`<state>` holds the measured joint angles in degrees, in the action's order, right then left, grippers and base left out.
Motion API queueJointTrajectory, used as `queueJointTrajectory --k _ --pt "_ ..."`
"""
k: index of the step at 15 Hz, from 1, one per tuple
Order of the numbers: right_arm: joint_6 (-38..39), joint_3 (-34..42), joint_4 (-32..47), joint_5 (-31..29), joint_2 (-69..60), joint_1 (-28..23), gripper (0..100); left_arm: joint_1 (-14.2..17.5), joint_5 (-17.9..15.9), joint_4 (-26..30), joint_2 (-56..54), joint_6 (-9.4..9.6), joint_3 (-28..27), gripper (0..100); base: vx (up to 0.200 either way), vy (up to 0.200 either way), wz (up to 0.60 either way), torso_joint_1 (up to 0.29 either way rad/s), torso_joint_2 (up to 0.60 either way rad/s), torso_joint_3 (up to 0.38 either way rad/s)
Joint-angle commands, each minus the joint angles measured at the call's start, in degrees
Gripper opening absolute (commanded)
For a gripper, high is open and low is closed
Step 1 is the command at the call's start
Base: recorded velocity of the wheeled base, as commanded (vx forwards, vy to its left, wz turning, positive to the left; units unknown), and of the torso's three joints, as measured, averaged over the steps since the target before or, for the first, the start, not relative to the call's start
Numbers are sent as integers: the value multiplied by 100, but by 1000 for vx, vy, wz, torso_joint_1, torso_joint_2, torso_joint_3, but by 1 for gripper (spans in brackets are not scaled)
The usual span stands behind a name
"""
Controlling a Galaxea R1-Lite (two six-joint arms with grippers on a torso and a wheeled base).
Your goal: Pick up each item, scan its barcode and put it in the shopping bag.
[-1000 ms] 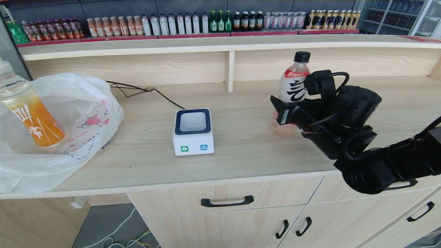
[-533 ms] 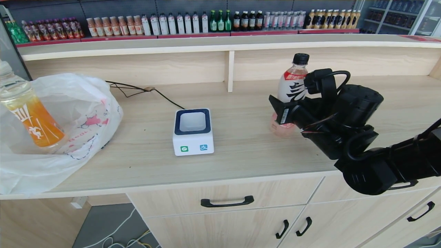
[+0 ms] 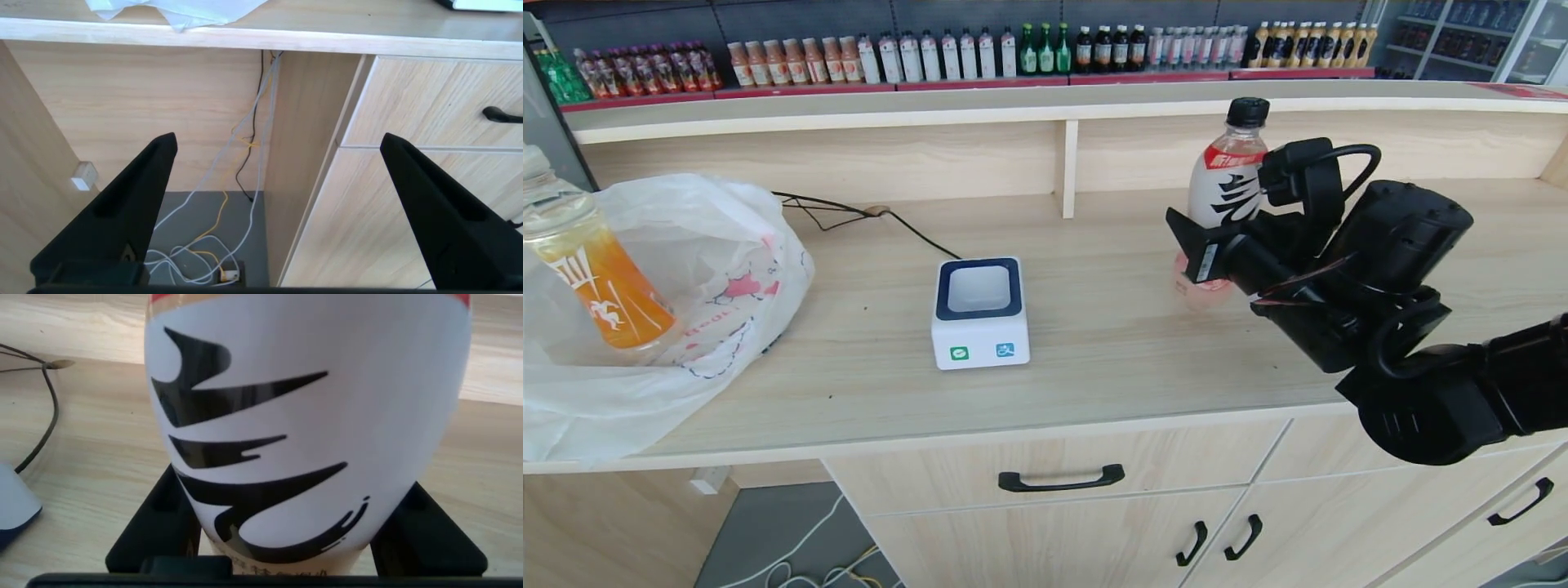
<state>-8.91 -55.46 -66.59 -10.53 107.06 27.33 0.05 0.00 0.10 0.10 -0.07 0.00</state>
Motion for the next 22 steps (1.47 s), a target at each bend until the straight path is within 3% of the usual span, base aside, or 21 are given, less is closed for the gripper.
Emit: queueJointTrajectory --k 1,8,12,15,22 --pt "-172 96 -4 -10 -343 238 0 4 0 -1 -1 -1 0 100 0 0 0 0 0 0" --pt "-1086 1775 -162 -573 -1627 1679 0 -5 0 -1 -1 -1 0 100 0 0 0 0 0 0" --pt "-1420 2874 -1471 -968 -1600 2356 0 -5 0 -1 -1 -1 0 100 0 0 0 0 0 0" --pt "-1543 3471 -1972 -968 -1592 2848 0 4 0 -1 -1 -1 0 100 0 0 0 0 0 0" --pt "-2018 3498 -2183 -959 -1266 4034 0 -5 0 -1 -1 -1 0 100 0 0 0 0 0 0"
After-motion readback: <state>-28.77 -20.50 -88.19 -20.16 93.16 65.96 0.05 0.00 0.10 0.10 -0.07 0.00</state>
